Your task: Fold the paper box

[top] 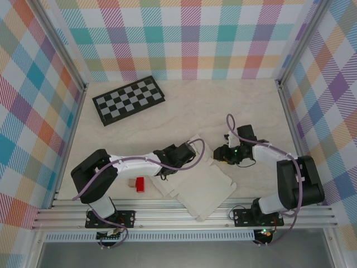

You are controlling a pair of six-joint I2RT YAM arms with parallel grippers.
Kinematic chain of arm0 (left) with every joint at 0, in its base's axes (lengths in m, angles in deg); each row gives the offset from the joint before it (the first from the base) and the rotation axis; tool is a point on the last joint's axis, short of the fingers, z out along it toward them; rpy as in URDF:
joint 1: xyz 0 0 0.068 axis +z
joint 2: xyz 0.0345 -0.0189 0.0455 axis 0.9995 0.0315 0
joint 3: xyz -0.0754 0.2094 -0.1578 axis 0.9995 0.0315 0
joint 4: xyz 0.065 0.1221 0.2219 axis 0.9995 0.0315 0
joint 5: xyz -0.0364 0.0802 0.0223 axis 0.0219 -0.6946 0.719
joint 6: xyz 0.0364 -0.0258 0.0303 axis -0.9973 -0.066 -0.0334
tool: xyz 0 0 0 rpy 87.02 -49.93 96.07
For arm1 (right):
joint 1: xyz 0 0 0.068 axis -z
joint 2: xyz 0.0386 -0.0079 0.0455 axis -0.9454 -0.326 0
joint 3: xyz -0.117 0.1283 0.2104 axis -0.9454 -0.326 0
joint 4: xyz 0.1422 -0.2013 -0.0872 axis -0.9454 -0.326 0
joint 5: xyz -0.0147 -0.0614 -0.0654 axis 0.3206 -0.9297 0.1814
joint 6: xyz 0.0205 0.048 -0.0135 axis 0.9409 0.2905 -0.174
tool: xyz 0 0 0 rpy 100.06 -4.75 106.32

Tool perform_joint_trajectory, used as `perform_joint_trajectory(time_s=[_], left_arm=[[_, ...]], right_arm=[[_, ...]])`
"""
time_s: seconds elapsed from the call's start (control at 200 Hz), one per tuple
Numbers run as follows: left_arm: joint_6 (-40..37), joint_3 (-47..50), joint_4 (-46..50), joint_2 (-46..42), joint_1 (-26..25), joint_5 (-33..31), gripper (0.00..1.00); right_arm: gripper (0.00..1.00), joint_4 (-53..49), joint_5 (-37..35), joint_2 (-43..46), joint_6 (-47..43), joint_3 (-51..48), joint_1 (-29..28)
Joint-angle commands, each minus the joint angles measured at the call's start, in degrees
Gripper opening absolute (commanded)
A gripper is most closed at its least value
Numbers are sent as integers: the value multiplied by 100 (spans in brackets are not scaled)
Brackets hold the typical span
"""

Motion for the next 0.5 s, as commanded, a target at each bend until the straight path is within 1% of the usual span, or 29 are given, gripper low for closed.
perform_joint_trajectory(time_s=[0.0, 0.07, 0.175, 0.335, 0.375, 0.415, 0.495], left_arm=[[103, 45, -131, -121, 57, 47, 0], [104, 31, -131, -105, 74, 32, 0], [169, 31, -165, -90, 92, 24, 0], [267, 19, -184, -87, 143, -21, 0], [331, 19, -177, -74, 197, -73, 0], [448, 4, -144, -61, 304, -130, 0], [657, 27, -157, -68, 552, -167, 0]], right_arm=[[39, 423, 96, -208, 118, 15, -70], [38, 584, 218, -222, 265, -16, -152], [38, 595, 94, -162, 318, 17, -307], [38, 597, 296, -223, 485, 165, -369], [38, 475, 142, -61, 528, 198, -366], [38, 242, -188, 173, 554, 237, -362], [39, -543, -1152, 553, 549, 459, -348]])
